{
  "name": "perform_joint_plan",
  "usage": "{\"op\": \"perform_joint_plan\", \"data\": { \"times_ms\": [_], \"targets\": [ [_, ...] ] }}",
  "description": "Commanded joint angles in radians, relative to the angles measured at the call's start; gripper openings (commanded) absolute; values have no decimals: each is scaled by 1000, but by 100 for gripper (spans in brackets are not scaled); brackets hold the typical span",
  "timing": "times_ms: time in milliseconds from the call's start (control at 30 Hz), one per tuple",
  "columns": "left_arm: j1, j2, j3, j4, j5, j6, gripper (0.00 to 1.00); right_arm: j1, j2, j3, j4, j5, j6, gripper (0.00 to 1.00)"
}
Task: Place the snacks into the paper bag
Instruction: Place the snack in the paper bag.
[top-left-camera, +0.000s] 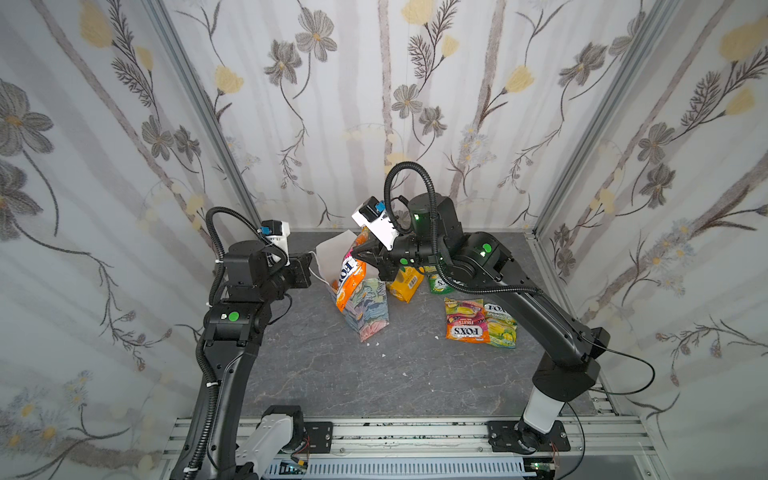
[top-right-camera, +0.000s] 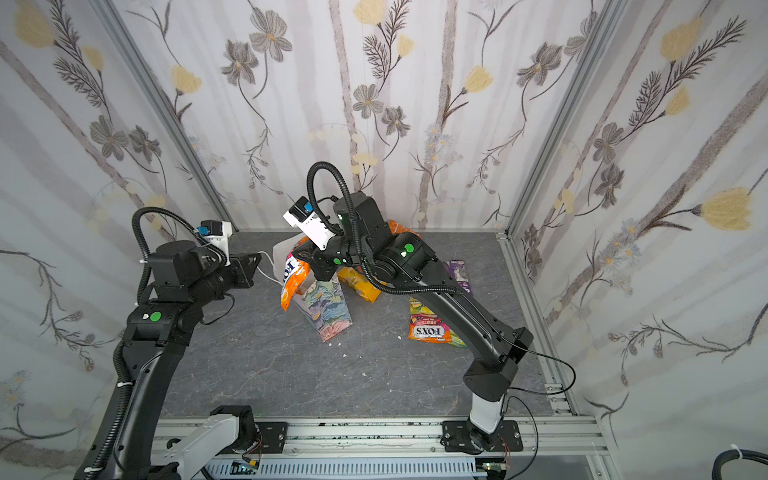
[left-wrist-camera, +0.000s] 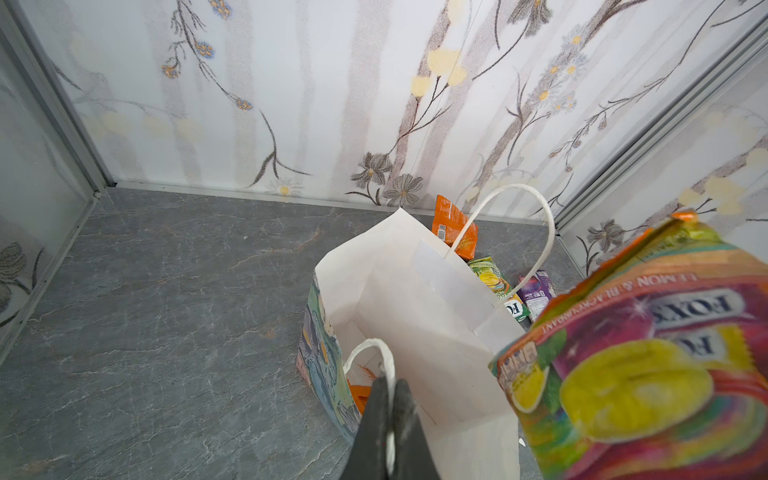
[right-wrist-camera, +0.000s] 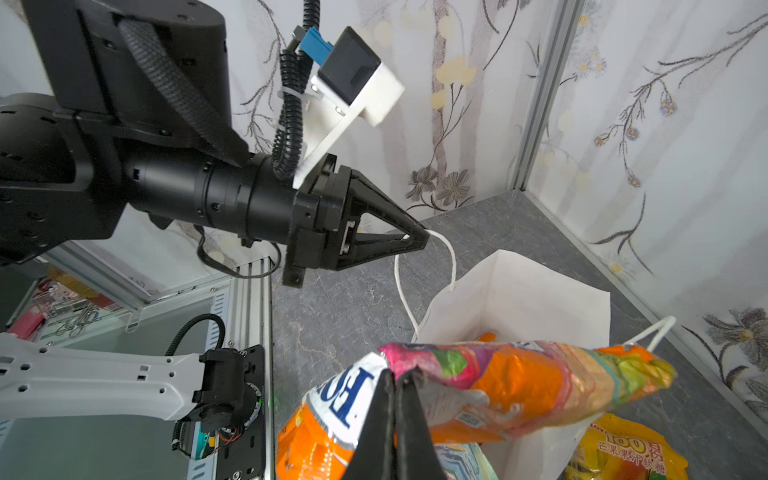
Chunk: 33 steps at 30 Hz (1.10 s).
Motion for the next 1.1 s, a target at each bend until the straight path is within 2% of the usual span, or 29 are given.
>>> {"op": "perform_joint_plan", "data": {
  "times_ms": [0, 233, 433, 633, 900, 1067],
  "targets": [
    [1, -5, 2, 12, 5, 6, 0, -30, 52, 58, 64, 3, -27, 0],
    [1, -8, 1, -5, -7, 18, 0, -79, 169, 163, 52, -57, -48, 0],
    [1, -2, 14, -18, -11, 22, 0, -135, 211, 171, 6, -89, -80, 0],
    [2, -15, 17, -24, -24, 13, 0, -135, 226, 171, -3, -34, -98, 0],
    [1, -9, -4, -8, -19, 9, 0, -107, 232, 172, -44, 157, -122, 0],
    [1, -8, -6, 6, -15, 0, 0, -101, 234, 170, -55, 181, -118, 0]
  ]
}}
